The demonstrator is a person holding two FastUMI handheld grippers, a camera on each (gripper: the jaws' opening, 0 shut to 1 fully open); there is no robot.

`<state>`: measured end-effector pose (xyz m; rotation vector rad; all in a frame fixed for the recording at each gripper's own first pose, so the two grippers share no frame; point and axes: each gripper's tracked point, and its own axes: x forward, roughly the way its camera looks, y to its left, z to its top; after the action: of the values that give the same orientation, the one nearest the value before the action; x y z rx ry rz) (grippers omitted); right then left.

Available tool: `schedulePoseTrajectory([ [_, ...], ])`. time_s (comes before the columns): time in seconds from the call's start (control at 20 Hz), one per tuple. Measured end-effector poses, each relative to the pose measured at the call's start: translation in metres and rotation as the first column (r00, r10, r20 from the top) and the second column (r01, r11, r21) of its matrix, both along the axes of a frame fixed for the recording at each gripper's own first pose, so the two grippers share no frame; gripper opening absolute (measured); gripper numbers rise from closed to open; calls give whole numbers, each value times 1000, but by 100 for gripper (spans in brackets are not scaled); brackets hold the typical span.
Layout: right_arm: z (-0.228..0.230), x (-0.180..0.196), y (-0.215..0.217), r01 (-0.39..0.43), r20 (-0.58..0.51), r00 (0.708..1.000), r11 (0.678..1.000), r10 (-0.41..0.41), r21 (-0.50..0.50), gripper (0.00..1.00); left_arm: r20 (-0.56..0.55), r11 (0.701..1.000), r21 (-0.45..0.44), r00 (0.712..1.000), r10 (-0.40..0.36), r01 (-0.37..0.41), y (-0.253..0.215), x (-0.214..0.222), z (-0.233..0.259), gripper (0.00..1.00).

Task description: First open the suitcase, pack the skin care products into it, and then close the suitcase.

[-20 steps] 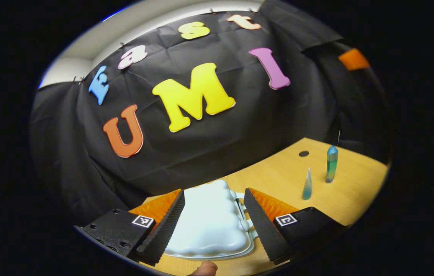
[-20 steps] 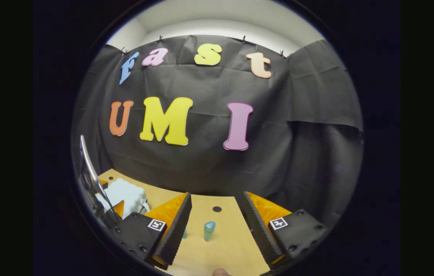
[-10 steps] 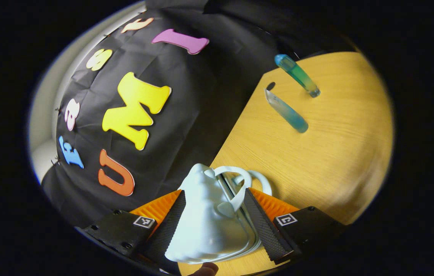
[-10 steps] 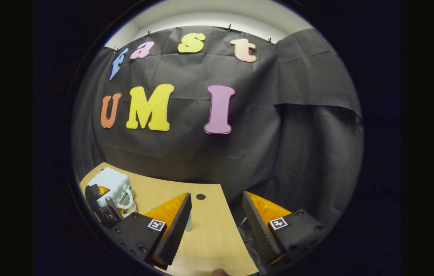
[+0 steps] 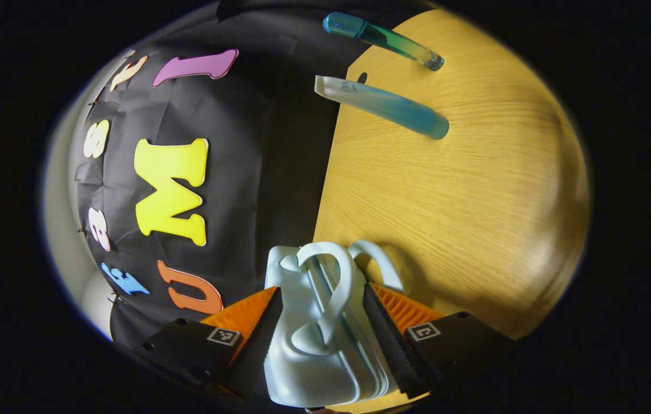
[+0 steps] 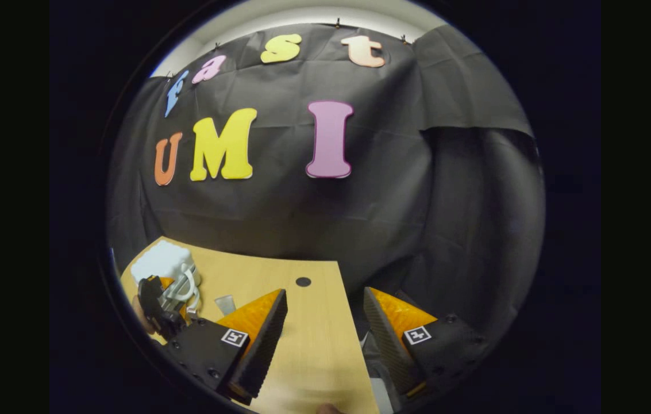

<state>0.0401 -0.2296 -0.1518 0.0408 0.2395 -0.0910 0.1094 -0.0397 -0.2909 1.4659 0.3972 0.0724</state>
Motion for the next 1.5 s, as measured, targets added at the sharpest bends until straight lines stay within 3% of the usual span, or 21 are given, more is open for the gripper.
schedulePoseTrajectory([
  [0.05, -4, 1, -3, -1, -11, 1000, 1000, 1, 9, 80, -14, 1000, 6, 1000, 4, -4, 0, 2, -4, 72],
  [0.1, -5, 3, -6, -2, -14, 1000, 1000, 2, 17, 80, -13, 1000, 15, 1000, 2, -2, -4, 3, -3, 70],
  [0.15, -7, 5, -9, 0, -17, 1000, 1000, 1, 19, 80, -7, 1000, 18, 1000, -3, 3, -8, 4, -1, 56],
  [0.3, -10, 4, -12, 6, -28, 1000, 1000, -6, 12, 80, -22, 1000, -9, 1000, 0, 0, -11, 8, -8, 40],
  [0.35, -10, 2, -12, 8, -30, 1000, 1000, -8, 9, 80, -24, 1000, -8, 1000, -1, 0, -13, 7, -8, 30],
  [0.45, -11, -1, -10, 17, -34, 999, 1000, -18, -2, 80, -26, 1000, -11, 1000, -2, 1, -12, 9, -9, 23],
  [0.8, 1, -25, 19, 54, -35, 998, 998, -55, -43, 78, -8, 998, -51, 999, -37, 37, -15, 11, -3, 17],
  [0.95, 13, -38, 39, 63, -19, 998, 995, -65, -74, 80, 12, 984, -172, 999, -50, 51, -16, 9, 11, 4],
  [1.05, 24, -44, 52, 67, -1, 998, 993, -67, -93, 80, 27, 946, -323, 999, -20, 27, -10, 4, 22, 3],
  [1.25, 42, -48, 80, 84, 24, 996, 991, -82, -101, 80, 57, 814, -578, 998, -25, 53, -3, -6, 70, 3],
  [1.4, 56, -47, 104, 96, 48, 995, 990, -92, -98, 80, 94, 687, -723, 995, -17, 80, 19, -16, 120, 3],
  [1.5, 68, -45, 122, 99, 76, 993, 989, -91, -107, 79, 133, 617, -780, 991, 6, 101, 40, -29, 154, 3],
])
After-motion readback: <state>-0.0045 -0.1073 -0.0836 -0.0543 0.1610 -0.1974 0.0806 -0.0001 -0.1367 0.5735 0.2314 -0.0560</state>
